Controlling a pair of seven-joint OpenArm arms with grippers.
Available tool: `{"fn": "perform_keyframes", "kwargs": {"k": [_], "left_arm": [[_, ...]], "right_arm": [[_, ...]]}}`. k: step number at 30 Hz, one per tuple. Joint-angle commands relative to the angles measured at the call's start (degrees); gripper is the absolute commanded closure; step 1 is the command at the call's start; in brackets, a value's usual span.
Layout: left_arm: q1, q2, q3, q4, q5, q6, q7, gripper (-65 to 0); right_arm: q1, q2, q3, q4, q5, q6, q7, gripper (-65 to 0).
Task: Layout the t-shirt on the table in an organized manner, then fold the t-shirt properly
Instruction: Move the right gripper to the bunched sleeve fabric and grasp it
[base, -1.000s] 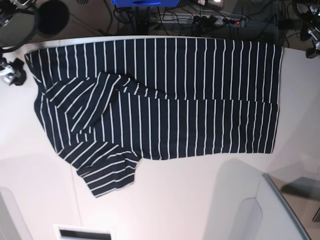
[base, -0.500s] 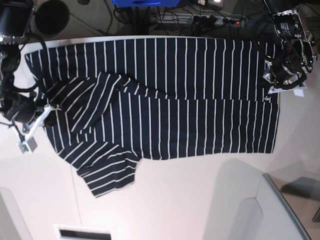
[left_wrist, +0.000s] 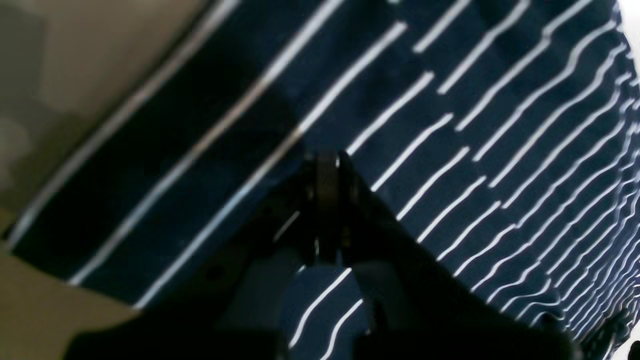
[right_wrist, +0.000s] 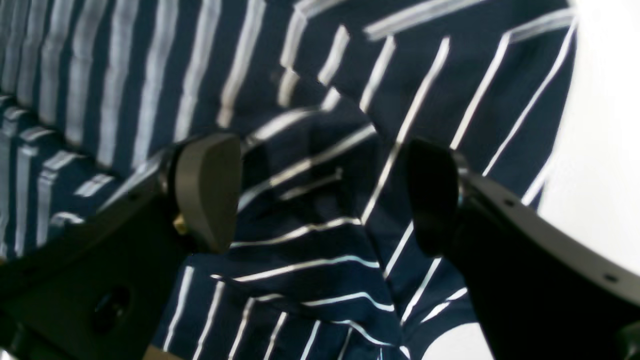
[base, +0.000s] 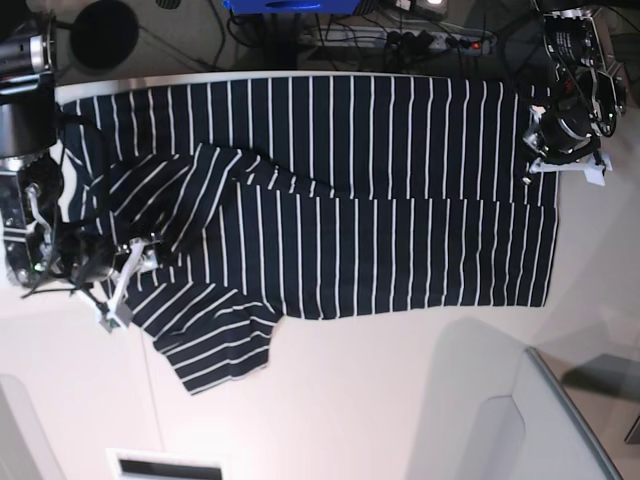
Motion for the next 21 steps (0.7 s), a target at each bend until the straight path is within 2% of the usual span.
{"fn": "perform_keyframes", "kwargs": {"k": [1, 8, 10, 21], "left_arm": [[-0.43, -0.83, -0.20, 1.04, -0.55, -0.32, -0.47, 0.0], [-0.34, -0.83, -0.20, 1.04, -0.55, -0.32, -0.47, 0.0], [-0.43, -0.83, -0.20, 1.04, -0.55, -0.32, -0.47, 0.0], [-0.34, -0.83, -0.20, 0.86, -0.55, -0.32, -0.55, 0.0]], "right_arm": [[1.94, 0.18, -0.09, -0.58, 0.56, 0.20, 1.95, -47.9], [2.29, 0.09, -0.71, -5.15, 0.48, 0.20, 5.56, -47.9], [2.29, 0.00, -0.71, -5.50, 0.48, 0.20, 5.56, -45.2], [4.31, -0.08, -0.27, -10.16, 0.48, 0.20, 5.56, -4.4]]}}
